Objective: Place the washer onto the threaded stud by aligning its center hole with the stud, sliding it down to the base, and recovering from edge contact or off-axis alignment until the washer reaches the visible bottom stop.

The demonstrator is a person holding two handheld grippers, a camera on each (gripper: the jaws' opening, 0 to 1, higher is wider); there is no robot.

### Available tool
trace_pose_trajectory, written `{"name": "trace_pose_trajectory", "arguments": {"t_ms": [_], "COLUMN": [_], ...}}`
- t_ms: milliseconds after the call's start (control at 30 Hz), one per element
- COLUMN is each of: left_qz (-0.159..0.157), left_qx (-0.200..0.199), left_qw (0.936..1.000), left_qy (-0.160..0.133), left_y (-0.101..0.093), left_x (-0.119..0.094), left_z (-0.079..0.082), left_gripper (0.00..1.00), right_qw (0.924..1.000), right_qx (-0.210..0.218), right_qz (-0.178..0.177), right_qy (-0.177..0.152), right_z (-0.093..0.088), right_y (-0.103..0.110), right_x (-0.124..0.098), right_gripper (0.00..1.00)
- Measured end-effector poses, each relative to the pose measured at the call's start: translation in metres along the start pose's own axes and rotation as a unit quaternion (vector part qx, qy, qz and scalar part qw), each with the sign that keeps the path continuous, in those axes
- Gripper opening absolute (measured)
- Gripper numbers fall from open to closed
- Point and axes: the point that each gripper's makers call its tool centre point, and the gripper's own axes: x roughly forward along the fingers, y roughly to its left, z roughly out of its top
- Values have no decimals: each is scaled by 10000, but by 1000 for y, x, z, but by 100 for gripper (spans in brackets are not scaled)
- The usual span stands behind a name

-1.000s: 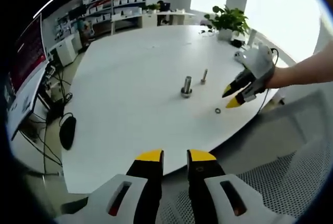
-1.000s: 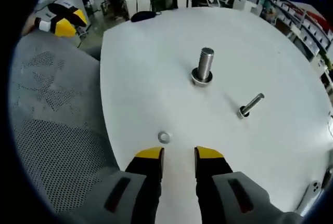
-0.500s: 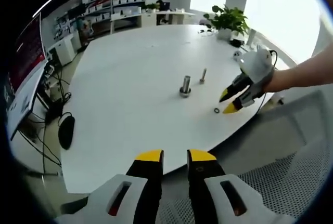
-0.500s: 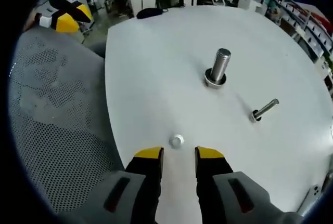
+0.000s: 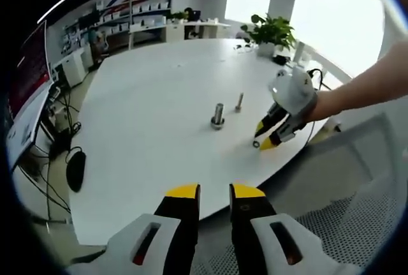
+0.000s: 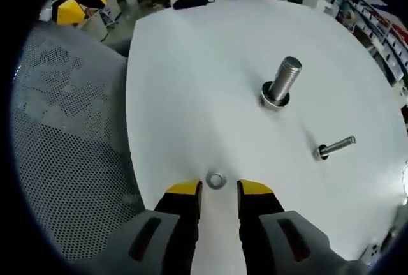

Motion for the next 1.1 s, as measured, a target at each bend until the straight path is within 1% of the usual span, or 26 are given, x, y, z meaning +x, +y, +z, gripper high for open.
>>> {"name": "trace_pose_trajectory", "arguments": {"t_ms": [33, 67, 100, 167, 200, 233, 333, 467, 600, 733, 767, 833, 900, 967, 1000, 1033, 1100], "left_qz": [9, -8, -73, -116, -127, -136, -173, -228, -310, -342, -338, -285, -361, -375, -371, -362, -322], "left_qx": [7, 13, 26, 86, 117, 143, 147, 191, 233, 254, 244, 210, 220, 307, 302, 285, 246], "left_qw": [10000, 10000, 10000, 9999, 9998, 9997, 9996, 9995, 9992, 9991, 9991, 9993, 9990, 9988, 9988, 9989, 9991], "left_qy": [2, 7, 23, 74, 97, 117, 171, 86, 34, -22, -17, 70, 142, 106, 82, 63, 80], "left_y": [0, 0, -3, -5, -6, -7, -8, -10, -13, -14, -14, -12, -15, -17, -16, -16, -14], "left_x": [0, 0, 0, 1, 1, 2, 2, 1, 1, 1, 1, 2, 4, 3, 2, 2, 2], "left_z": [0, 0, -1, -2, -3, -3, -5, -2, -1, 2, 1, -2, -4, -3, -2, -1, -2], "left_gripper": [16, 16, 16, 15, 15, 15, 15, 14, 14, 13, 13, 13, 13, 13, 13, 13, 13], "right_qw": [10000, 9997, 9994, 9993, 9993, 9993, 9988, 9981, 9955, 9958, 9949, 9938, 9925, 9909, 9882, 9869, 9816], "right_qx": [10, -193, -298, -314, -213, -206, -291, -395, -714, -602, -604, -535, -507, -685, -1001, -1111, -1418], "right_qz": [45, 50, 65, 127, 166, 175, 197, 271, 294, 369, 496, 665, 763, 710, 657, 675, 766], "right_qy": [53, 136, 159, 187, 245, 260, 332, 396, 557, 586, 633, 711, 806, 912, 956, 958, 1021], "right_z": [-1, -1, -1, 0, 1, 2, 6, 7, 6, 5, 5, 4, 5, 4, 4, 4, 3], "right_y": [2, 1, 1, 1, 1, -1, -1, 0, 1, -2, 1, 3, 1, -1, -4, -3, -1], "right_x": [0, 0, 0, 1, 1, 2, 4, 3, 3, 3, 3, 2, 2, 4, 4, 4, 4], "right_gripper": [23, 23, 23, 23, 22, 22, 20, 18, 18, 18, 19, 21, 20, 17, 16, 15, 15]}}
